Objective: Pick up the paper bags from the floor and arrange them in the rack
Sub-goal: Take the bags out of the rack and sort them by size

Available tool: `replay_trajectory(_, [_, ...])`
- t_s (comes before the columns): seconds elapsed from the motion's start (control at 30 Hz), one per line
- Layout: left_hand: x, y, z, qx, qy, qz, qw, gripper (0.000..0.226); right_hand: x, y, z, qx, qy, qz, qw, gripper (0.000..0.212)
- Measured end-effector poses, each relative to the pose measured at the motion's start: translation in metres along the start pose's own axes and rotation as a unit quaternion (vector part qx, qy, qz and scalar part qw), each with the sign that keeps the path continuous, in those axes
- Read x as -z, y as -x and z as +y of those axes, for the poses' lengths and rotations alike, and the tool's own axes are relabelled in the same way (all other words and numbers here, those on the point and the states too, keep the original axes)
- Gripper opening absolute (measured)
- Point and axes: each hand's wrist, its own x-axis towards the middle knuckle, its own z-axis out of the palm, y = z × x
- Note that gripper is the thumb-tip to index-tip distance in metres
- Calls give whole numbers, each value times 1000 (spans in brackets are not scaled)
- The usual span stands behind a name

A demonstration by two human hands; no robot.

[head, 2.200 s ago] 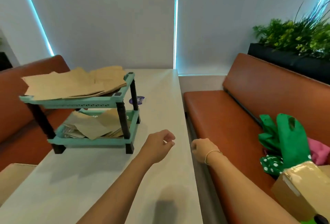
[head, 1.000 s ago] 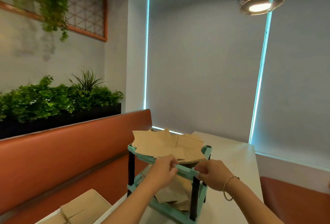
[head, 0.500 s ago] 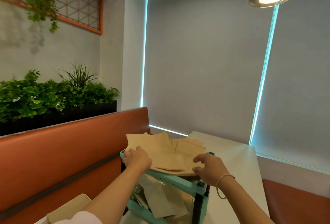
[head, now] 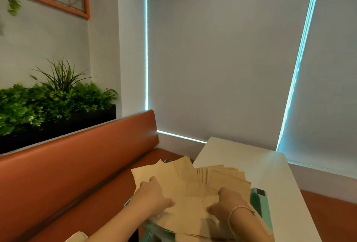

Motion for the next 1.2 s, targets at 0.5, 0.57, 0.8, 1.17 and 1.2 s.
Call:
replay_trajectory(0.5, [-14, -33, 7, -88, 65, 48, 993, 67, -14, -33, 8, 5, 11, 27, 1000, 48])
replay_trajectory(0.57, [-16, -36, 6, -90, 75, 52, 992, 67, -15, -33, 10, 7, 3, 39, 999, 51])
replay_trajectory(0.8, [-23, -35, 3, -101, 103, 62, 988, 69, -16, -31, 12, 2, -17, 65, 998, 55])
replay_trajectory(1.17, [-26, -19, -5, -158, 208, 131, 956, 62, -31, -24, 11, -32, -29, 120, 992, 60])
replay_trajectory(1.2, [-27, -16, -7, -171, 221, 138, 950, 59, -33, -20, 11, -37, -32, 123, 991, 60])
